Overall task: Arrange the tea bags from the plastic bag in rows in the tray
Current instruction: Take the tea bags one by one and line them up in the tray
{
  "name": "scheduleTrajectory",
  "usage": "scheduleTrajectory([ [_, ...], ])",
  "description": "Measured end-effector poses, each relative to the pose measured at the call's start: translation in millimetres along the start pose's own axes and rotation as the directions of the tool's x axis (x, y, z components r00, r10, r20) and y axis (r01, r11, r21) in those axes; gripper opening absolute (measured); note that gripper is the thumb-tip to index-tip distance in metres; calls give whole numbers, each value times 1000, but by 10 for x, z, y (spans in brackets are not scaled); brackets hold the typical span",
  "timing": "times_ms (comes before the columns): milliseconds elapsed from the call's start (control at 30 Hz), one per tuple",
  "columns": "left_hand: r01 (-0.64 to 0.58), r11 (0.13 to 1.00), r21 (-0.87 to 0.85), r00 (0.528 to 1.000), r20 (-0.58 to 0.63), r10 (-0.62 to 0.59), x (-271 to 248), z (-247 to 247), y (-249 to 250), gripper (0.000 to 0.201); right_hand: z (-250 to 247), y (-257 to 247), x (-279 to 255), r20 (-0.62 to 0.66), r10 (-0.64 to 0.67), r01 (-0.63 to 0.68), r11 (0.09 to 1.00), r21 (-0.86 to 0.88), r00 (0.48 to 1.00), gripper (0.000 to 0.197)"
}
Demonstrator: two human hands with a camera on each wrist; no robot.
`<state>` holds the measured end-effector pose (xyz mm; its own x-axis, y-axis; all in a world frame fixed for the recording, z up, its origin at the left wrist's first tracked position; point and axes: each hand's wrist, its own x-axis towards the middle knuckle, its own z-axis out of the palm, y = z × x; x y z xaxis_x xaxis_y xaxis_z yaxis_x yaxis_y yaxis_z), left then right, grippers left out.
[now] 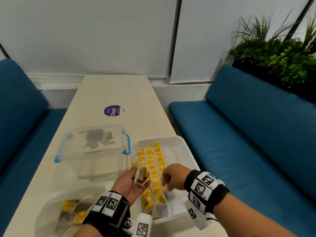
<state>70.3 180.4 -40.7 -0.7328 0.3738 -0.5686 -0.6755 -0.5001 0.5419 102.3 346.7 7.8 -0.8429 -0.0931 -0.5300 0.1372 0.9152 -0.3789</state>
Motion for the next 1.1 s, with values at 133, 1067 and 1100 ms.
scheduleTrajectory([
  [133, -3, 1000, 13, 1000, -11, 3, -16, 4, -6, 21, 117, -66, 70, 215, 27, 47, 941, -335, 976, 30],
  [1067, -77, 985, 152, 996, -43, 84, -30, -64, -38, 25, -170, -34, 44, 265, -128, -42, 832, 553, 956, 18],
  [1100, -79, 983, 167, 995, -41, 87, -28, -48, -37, 25, -205, -37, 28, 220, -140, -34, 768, 640, 965, 21],
])
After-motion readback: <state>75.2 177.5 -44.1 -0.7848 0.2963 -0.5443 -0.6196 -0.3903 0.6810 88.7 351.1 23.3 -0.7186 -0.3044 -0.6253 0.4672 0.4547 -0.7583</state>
